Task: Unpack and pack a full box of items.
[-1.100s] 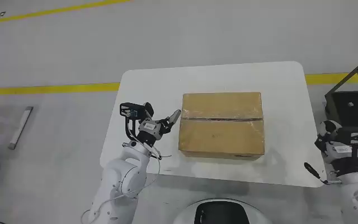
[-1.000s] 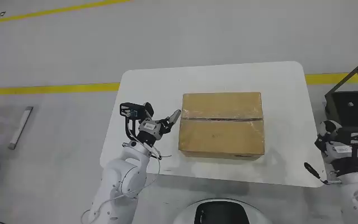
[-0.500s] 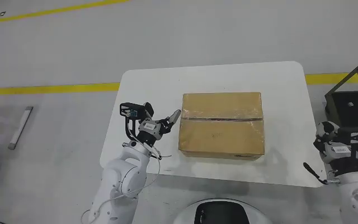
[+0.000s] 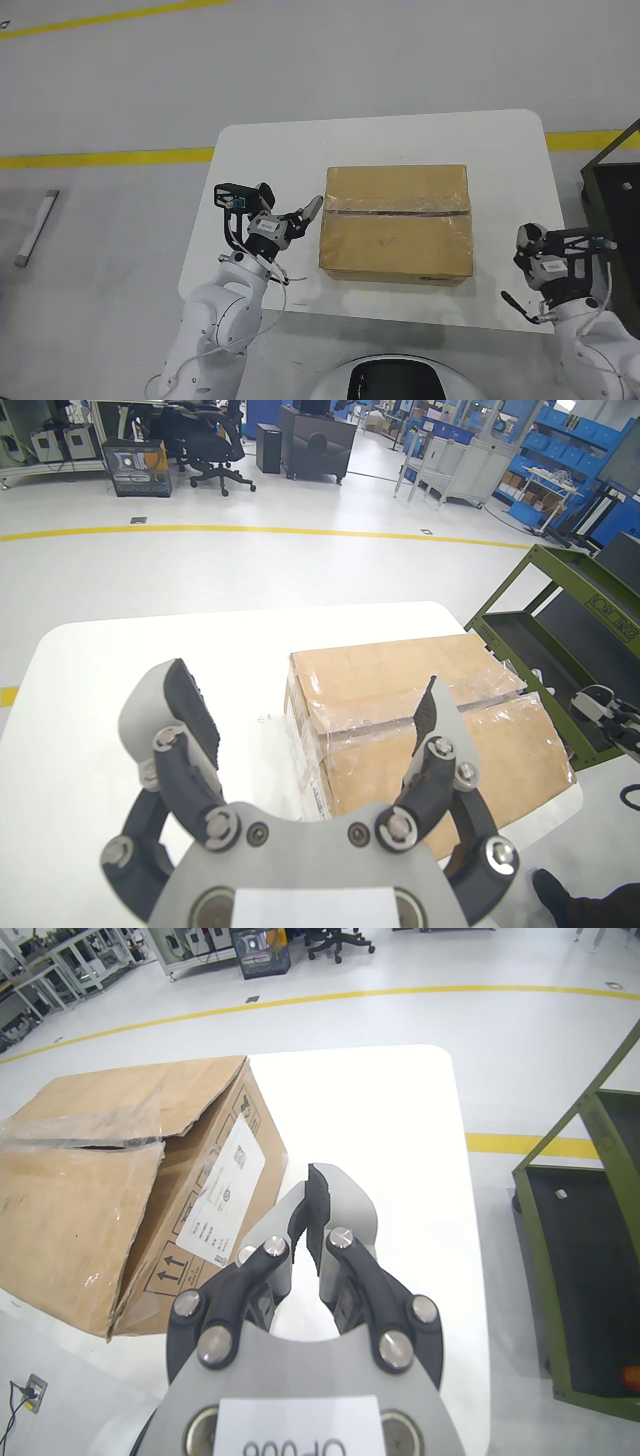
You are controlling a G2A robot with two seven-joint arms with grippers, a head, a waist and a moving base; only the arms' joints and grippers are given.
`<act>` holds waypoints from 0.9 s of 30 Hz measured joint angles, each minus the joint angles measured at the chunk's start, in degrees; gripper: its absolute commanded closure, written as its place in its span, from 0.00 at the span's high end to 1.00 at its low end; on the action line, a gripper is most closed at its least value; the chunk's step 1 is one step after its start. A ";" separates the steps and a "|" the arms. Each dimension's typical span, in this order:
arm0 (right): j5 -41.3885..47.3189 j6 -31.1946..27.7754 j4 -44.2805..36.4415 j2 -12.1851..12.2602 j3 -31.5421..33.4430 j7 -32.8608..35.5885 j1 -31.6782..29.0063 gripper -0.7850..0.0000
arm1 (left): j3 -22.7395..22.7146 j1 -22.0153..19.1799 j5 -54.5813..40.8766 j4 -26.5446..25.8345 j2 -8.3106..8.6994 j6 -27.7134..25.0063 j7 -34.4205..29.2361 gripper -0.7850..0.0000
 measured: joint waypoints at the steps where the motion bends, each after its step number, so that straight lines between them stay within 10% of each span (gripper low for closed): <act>1: -0.42 -0.11 0.72 0.00 -0.71 -0.08 0.57 0.00 | 0.00 0.00 0.00 0.00 0.00 0.00 0.00 1.00; 27: -5.88 -2.88 7.68 0.08 -12.33 0.97 9.86 0.00 | 0.19 0.03 0.25 -0.16 0.02 -0.25 -0.02 1.00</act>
